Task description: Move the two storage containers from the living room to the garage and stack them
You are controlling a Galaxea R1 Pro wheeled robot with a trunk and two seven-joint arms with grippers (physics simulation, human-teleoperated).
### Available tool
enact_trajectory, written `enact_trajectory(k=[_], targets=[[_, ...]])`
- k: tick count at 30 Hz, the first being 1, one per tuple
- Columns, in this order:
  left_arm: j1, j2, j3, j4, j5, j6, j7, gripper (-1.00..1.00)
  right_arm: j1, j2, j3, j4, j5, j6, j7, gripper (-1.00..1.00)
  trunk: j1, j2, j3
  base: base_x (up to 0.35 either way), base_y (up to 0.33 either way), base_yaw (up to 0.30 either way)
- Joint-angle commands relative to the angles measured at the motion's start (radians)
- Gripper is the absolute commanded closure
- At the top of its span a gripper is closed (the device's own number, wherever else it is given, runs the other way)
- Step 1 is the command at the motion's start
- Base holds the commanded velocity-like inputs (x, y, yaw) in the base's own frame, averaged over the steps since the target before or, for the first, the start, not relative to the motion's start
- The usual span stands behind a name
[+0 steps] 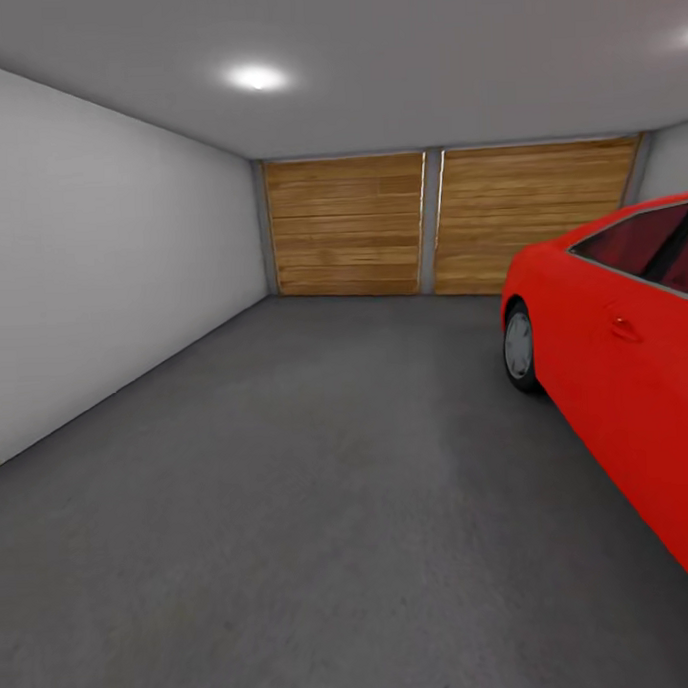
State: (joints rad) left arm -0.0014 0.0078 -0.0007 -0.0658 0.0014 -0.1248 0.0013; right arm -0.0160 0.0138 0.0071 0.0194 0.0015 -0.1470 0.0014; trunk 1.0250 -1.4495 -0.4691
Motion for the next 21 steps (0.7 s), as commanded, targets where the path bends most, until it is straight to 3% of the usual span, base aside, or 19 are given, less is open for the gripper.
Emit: enact_trajectory(k=[1,21], targets=[[0.000,0.000,0.000,0.000,0.000,-0.002,0.000,-1.00,-0.001,0.000,0.001,0.002,0.000,-0.005,0.000,-1.00,0.000,0.000,-0.001,0.000,0.000,0.269],[0.000,0.000,-0.001,0.000,0.000,-0.002,0.000,-1.00,-0.001,0.000,0.001,0.002,0.000,-0.005,0.000,-1.00,0.000,0.000,-0.001,0.000,0.000,0.269]])
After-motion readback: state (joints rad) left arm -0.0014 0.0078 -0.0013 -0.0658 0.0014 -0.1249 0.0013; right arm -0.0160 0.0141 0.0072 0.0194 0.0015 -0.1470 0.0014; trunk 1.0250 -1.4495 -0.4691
